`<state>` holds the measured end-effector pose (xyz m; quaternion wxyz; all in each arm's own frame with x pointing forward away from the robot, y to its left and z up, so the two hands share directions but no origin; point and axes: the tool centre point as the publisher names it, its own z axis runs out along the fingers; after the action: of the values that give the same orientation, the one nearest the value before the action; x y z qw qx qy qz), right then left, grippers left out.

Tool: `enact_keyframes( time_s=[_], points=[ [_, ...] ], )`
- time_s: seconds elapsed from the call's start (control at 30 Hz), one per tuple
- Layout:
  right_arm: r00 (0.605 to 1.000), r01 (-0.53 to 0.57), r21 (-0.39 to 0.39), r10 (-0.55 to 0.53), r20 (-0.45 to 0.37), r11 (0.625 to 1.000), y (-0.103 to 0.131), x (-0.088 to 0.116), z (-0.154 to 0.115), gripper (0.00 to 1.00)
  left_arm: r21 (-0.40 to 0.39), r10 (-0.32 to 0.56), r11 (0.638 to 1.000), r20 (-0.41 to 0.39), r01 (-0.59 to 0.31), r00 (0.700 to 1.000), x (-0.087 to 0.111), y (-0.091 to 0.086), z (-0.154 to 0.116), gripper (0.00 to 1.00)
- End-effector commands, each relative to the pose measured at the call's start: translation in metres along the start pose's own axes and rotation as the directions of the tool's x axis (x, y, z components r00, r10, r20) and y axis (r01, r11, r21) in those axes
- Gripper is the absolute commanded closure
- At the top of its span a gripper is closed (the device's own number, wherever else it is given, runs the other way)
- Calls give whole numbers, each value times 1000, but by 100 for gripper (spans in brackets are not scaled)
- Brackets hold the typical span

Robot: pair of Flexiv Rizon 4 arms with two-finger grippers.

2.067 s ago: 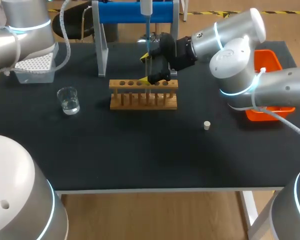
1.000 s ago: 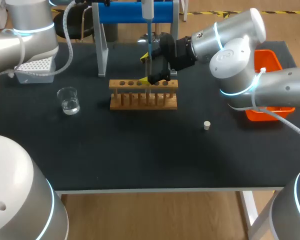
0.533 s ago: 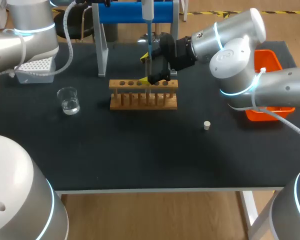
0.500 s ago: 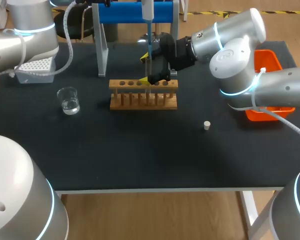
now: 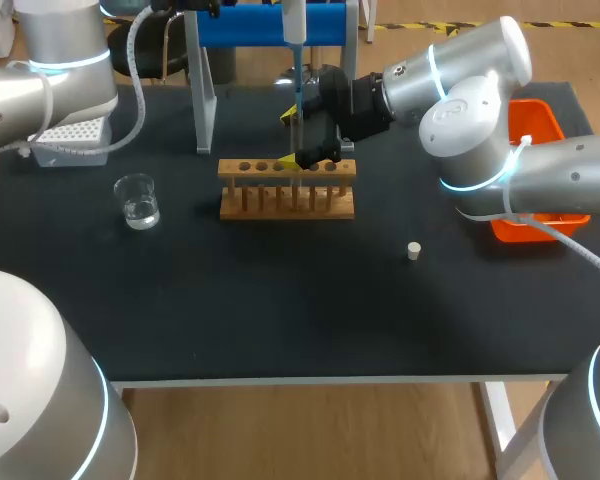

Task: Invert the test tube, pick up the pipette, mount the tip to pipette, aspirate from beaker and dispense into the tube, eject the tip, return the pipette, and cap with the stopper.

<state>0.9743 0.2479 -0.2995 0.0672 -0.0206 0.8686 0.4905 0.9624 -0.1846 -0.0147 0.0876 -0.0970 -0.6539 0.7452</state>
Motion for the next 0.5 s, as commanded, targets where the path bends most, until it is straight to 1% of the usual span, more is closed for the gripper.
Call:
enact_keyframes(
  time_s=[0.03, 0.2, 0.3, 0.5],
  points=[
    [1000, 0, 1, 0, 0, 1000, 0, 1, -1, 0, 3, 3, 1000, -8, -3, 1000, -3, 1, -1, 100],
    [1000, 0, 1, 0, 0, 1000, 0, 1, -1, 0, 1, 1, 1000, -10, 0, 1000, -3, 2, -1, 100],
    [1000, 0, 1, 0, 0, 1000, 0, 1, -1, 0, -25, -6, 1000, -8, 6, 1000, -3, 2, -1, 100],
    [1000, 0, 1, 0, 0, 1000, 0, 1, -1, 0, -43, -9, 999, -2, 9, 1000, -4, 3, -2, 100]
  ],
)
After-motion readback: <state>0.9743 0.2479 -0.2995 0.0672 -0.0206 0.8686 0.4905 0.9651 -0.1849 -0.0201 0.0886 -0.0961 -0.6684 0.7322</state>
